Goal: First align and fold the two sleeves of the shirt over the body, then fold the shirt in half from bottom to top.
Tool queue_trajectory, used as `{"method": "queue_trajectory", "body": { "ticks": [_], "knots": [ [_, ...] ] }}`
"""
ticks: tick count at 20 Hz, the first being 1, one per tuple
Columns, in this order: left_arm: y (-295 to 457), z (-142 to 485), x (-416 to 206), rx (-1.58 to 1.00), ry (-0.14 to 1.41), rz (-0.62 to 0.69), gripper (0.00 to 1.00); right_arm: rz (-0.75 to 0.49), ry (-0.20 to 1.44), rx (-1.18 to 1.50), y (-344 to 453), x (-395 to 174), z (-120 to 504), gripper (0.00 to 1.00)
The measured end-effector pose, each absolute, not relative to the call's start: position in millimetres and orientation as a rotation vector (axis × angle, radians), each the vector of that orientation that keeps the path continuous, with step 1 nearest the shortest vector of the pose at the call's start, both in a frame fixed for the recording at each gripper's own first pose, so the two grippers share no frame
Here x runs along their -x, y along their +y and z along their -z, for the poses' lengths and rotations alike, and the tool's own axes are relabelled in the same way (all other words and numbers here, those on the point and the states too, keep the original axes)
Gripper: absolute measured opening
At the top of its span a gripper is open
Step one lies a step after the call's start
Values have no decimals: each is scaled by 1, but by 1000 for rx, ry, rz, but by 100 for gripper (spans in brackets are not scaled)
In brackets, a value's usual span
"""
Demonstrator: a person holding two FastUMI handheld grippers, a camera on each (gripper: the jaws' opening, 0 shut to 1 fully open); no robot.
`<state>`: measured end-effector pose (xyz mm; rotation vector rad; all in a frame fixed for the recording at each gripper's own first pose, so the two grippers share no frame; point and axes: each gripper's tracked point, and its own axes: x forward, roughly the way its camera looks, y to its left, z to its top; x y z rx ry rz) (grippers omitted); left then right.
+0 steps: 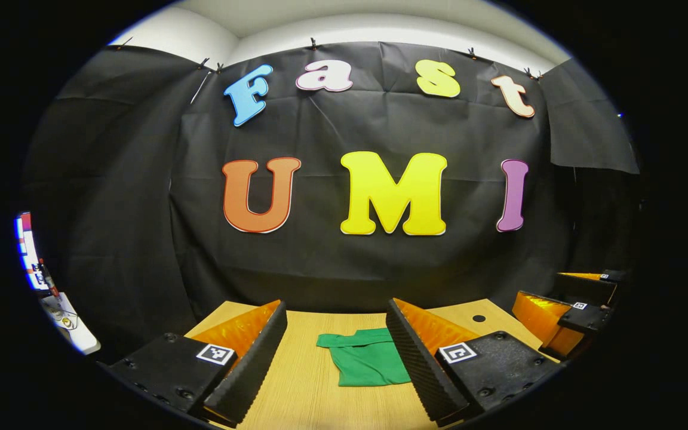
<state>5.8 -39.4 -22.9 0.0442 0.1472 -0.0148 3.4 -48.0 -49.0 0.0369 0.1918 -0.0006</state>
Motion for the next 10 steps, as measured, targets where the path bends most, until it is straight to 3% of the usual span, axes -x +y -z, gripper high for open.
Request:
{"method": "queue_trajectory", "body": {
  "ticks": [10],
  "knots": [
    [-48, 20, -3, -32, 144, 28, 100, 20, 193, -19, -60, 0, 50, 96]
  ]
}}
